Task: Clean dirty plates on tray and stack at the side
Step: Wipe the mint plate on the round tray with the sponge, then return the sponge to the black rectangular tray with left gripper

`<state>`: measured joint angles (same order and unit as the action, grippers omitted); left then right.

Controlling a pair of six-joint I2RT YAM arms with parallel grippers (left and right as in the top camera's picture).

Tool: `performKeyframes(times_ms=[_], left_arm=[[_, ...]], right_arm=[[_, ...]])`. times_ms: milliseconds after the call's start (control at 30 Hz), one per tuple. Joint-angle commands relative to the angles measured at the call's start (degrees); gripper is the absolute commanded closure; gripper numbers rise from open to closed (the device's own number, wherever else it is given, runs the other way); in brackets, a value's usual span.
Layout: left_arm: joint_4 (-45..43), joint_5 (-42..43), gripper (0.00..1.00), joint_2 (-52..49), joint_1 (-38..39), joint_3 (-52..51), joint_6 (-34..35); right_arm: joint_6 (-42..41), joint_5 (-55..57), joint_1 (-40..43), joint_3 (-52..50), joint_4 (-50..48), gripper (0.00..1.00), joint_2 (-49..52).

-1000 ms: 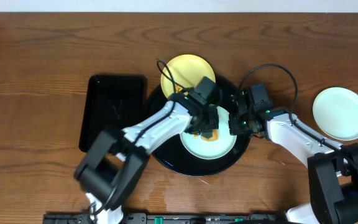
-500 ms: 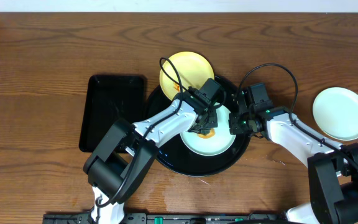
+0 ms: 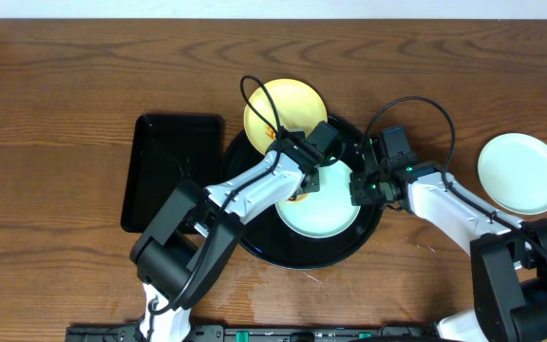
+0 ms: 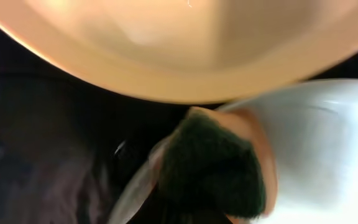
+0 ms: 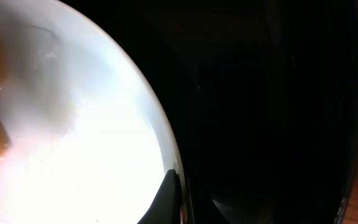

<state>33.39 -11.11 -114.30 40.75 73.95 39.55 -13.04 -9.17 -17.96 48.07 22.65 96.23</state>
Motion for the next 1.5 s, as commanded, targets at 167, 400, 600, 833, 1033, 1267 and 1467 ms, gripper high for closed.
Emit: performKeyframes(times_ms=[167,400,600,833,1033,1267,1467], left_arm=[[3.5,-25.5,0.93,-2.9,-1.0,-0.8,-7.1],[10.6,-33.4,0.93,-2.9,-1.0,2.7,-8.0],[17.9,-33.4,0.93,-2.1,-1.3,9.5,-7.3],[24.3,-21.7,0.92,7.6,-5.7,11.7,-4.5],[28.4,-8.2,0.93,17.6,-16.2,11.6,-7.0],[28.5,3.2,0.93,19.2,-28.9,7.1,-16.7],[19.2,3.2,0.93,19.2,-33.5,-4.2,-19.4]], right_arm=[[-0.2,7.0,0.2,-1.0,1.9,0.99,1.2],[-0.2,7.3,0.2,-1.0,2.9,0.99,1.2],[-0.2,7.3,0.2,-1.0,3.3,0.99,1.2],[-0.2,7.2,0.2,-1.0,3.5,0.99,1.2],[3.6,7.2,0.2,-1.0,3.5,0.99,1.2],[16.7,-4.8,0.2,-1.0,2.6,0.99,1.2],[15.1,-5.5,0.3,-1.0,1.6,0.99,1.2]])
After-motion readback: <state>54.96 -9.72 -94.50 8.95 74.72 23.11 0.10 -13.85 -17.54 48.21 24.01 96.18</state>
